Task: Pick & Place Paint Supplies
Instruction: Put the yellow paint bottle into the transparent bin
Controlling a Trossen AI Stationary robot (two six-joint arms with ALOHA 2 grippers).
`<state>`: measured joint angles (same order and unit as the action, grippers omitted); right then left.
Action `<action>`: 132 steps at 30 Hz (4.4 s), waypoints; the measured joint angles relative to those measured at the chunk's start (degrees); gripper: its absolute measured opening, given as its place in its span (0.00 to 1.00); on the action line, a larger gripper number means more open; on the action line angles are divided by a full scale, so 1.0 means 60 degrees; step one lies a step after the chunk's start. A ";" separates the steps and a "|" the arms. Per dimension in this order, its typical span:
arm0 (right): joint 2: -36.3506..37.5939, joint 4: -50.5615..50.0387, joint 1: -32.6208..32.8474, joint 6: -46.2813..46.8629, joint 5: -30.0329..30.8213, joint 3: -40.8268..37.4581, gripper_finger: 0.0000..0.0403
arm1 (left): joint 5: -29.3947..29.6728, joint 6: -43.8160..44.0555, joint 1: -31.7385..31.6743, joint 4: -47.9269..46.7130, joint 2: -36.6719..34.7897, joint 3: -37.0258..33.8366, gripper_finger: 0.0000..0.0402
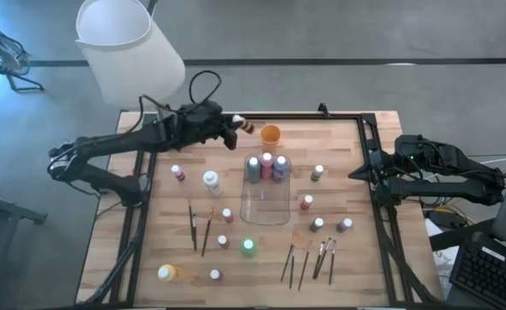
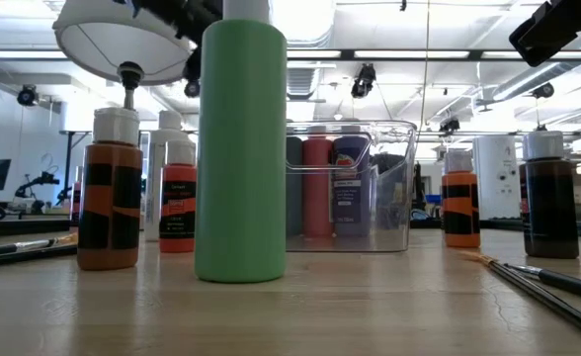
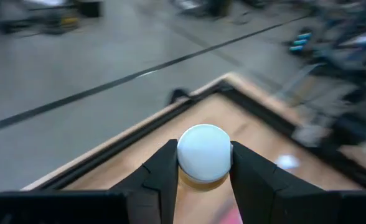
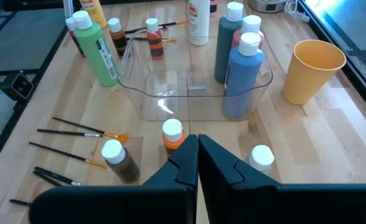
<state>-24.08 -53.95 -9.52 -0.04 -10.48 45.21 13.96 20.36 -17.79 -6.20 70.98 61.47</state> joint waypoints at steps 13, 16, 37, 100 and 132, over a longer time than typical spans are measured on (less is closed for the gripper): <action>0.0000 0.0004 0.0000 -0.0002 0.0000 0.0000 0.02 | -0.3000 -0.0680 0.1349 0.1661 0.0054 0.0000 0.31; 0.0000 0.0001 0.0000 -0.0002 0.0000 0.0000 0.02 | -0.3007 -0.0902 0.1647 0.1660 0.0056 0.0000 0.31; 0.0000 0.0004 0.0000 -0.0002 0.0000 0.0000 0.02 | -0.3032 -0.1556 0.2336 0.0860 0.1802 0.0353 0.31; -0.0001 0.0022 0.0000 -0.0002 -0.0001 0.0000 0.02 | 0.1627 -0.1891 0.3072 -0.2640 0.4677 0.3308 0.31; 0.0000 0.0033 0.0000 -0.0001 0.0000 0.0001 0.02 | 0.3547 0.1749 0.4481 -0.2083 0.5433 0.3315 0.31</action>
<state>-24.08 -53.76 -9.52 -0.05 -10.48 45.22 35.24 30.85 9.10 -18.69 103.58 81.36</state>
